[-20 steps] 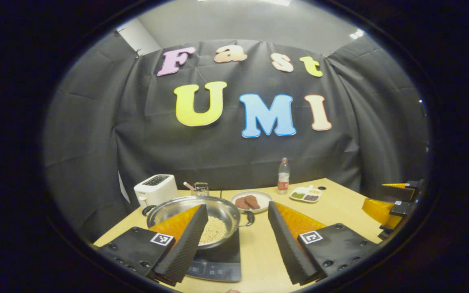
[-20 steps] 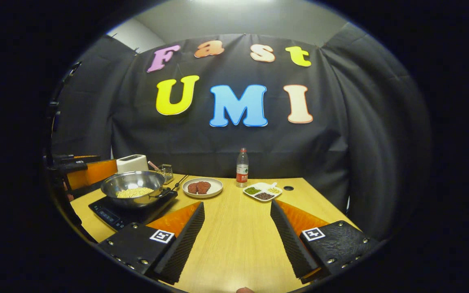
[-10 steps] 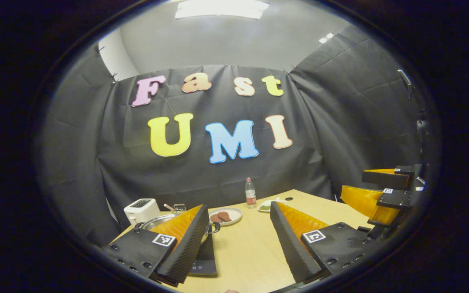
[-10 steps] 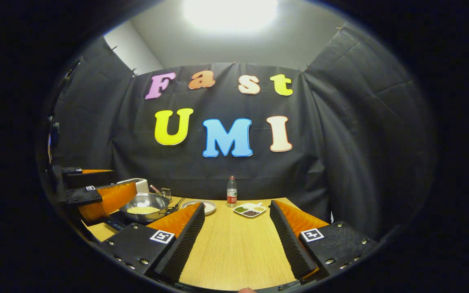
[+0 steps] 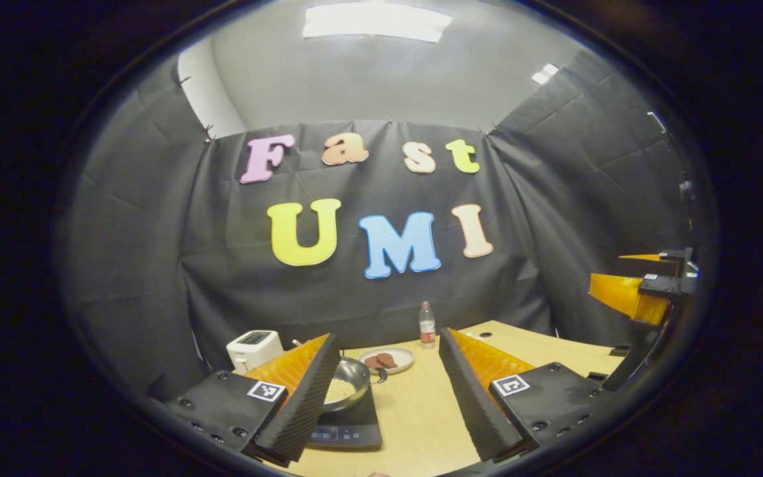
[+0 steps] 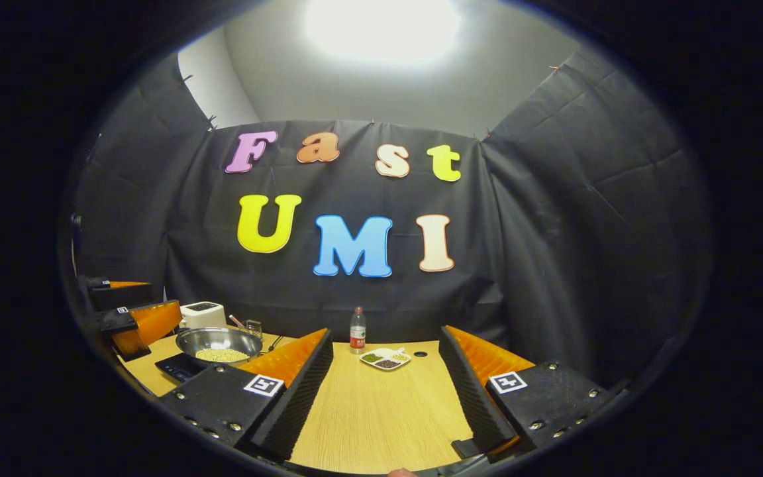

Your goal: First push the handle of the pot to place it horizontally, then grasp the pot with both hands and set it on the induction cooktop.

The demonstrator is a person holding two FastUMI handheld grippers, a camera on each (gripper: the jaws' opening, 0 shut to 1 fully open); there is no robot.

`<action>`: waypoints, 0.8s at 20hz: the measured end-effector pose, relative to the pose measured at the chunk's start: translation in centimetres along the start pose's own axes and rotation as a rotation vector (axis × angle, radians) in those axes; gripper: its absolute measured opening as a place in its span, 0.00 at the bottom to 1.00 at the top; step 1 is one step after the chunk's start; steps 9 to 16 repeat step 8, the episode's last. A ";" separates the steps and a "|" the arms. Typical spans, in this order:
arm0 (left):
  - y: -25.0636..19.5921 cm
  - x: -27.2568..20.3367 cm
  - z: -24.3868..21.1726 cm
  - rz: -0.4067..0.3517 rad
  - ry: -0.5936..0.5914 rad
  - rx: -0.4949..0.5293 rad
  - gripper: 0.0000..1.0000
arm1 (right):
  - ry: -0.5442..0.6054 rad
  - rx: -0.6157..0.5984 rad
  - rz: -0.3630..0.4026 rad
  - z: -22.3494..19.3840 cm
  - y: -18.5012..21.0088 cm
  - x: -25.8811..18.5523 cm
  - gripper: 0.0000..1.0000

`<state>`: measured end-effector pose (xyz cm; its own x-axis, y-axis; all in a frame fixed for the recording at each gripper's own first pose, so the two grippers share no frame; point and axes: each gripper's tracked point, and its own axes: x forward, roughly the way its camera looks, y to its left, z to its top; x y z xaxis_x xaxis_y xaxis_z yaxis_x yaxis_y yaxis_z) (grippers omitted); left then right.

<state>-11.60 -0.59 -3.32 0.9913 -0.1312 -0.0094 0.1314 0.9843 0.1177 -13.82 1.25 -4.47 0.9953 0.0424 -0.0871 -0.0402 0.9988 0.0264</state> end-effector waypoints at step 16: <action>3.1 -1.5 0.0 0.026 -0.005 -0.005 1.00 | 0.000 -0.002 -0.004 0.9 1.6 -0.7 0.97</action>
